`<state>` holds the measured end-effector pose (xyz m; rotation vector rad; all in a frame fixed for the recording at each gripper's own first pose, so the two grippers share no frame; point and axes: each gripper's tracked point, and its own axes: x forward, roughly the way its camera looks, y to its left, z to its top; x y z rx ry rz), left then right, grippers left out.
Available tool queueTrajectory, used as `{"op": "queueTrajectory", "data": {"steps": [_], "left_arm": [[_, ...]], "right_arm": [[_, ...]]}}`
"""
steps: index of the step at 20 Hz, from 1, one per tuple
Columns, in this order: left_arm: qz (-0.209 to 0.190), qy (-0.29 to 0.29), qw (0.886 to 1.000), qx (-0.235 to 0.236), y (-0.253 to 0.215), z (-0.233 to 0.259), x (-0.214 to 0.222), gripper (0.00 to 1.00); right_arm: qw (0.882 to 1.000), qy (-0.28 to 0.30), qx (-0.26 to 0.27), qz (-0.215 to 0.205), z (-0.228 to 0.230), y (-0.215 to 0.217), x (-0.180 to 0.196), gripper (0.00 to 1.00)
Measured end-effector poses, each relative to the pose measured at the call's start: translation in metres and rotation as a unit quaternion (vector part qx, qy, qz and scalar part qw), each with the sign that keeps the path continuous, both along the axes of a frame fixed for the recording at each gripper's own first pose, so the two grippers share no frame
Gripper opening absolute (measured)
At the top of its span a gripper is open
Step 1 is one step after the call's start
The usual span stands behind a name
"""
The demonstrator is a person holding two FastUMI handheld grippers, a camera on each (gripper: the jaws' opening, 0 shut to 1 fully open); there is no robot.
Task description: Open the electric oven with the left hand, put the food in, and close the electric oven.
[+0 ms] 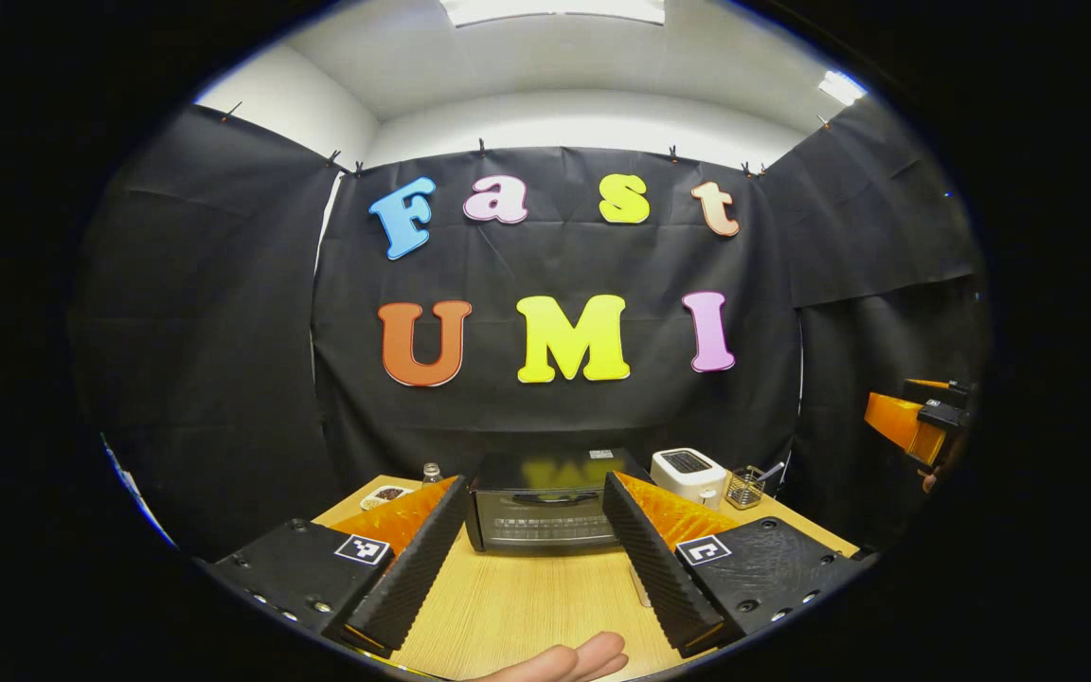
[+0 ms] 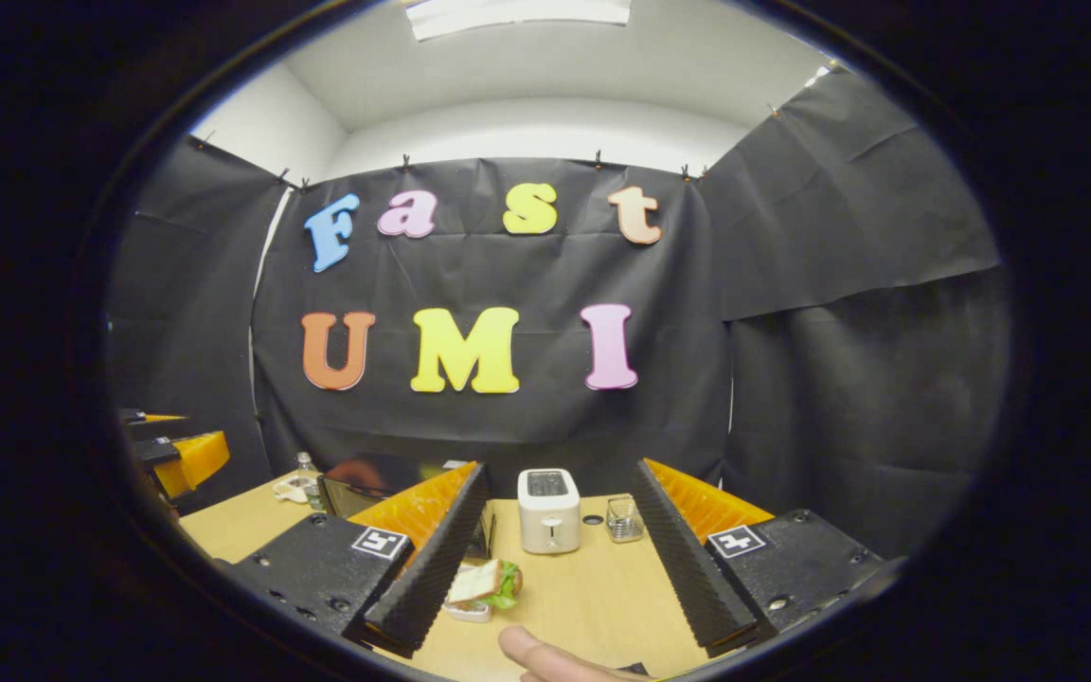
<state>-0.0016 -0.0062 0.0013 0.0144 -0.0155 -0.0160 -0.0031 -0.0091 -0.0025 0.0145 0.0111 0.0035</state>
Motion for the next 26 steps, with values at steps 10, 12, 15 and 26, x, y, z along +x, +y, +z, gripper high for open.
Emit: {"op": "queueTrajectory", "data": {"steps": [10,12,15,26], "left_arm": [[0.004,0.033,0.999,-0.028,0.0,-0.025,0.071,0.94],[-0.001,0.048,0.999,-0.024,-0.004,-0.037,0.095,0.94],[-0.007,0.077,0.997,-0.019,-0.01,-0.056,0.134,0.94],[-0.02,0.176,0.984,-0.031,-0.028,-0.137,0.248,0.95]], "right_arm": [[1.0,-0.01,0.01,0.0,-0.001,-0.004,0.007,0.92],[1.0,-0.016,0.009,0.008,0.002,-0.004,0.011,0.92],[1.0,-0.021,0.011,0.01,0.004,-0.007,0.015,0.92],[0.998,-0.049,-0.024,0.003,0.017,-0.022,0.033,1.0]]}}
